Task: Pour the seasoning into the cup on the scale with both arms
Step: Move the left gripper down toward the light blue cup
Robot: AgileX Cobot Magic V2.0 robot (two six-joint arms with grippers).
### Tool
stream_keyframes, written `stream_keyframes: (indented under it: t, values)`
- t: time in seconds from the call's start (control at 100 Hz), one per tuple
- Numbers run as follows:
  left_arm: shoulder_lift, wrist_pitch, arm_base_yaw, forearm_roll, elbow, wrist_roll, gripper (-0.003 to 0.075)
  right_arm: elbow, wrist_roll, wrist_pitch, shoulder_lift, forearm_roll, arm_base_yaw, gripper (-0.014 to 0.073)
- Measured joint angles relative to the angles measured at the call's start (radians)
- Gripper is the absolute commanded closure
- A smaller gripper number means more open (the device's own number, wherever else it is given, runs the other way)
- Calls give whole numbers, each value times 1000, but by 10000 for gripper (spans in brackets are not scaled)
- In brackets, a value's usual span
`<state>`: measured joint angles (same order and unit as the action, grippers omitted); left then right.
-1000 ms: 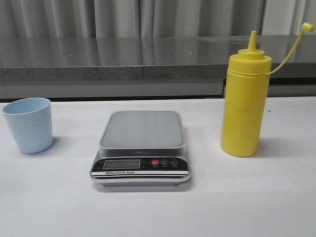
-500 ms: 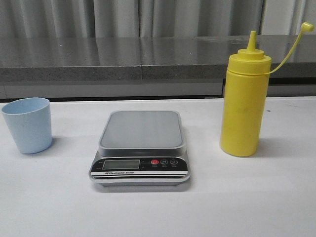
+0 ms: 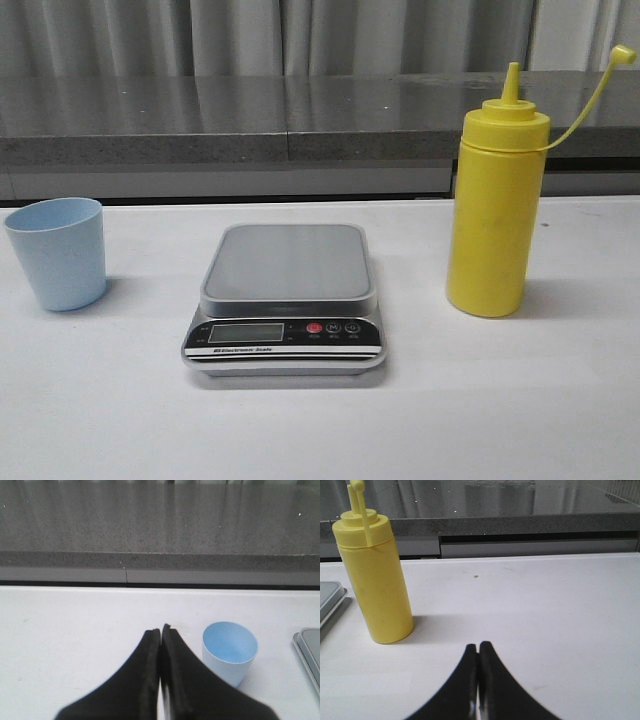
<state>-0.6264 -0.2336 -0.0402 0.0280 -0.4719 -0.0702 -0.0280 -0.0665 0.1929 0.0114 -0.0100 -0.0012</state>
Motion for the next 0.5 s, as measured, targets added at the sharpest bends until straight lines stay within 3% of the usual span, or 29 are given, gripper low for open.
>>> stream_keyframes:
  t: [0.5]
  values:
    - [-706, -229, 0, 0, -492, 0, 740, 0, 0, 0, 0, 0, 0, 662]
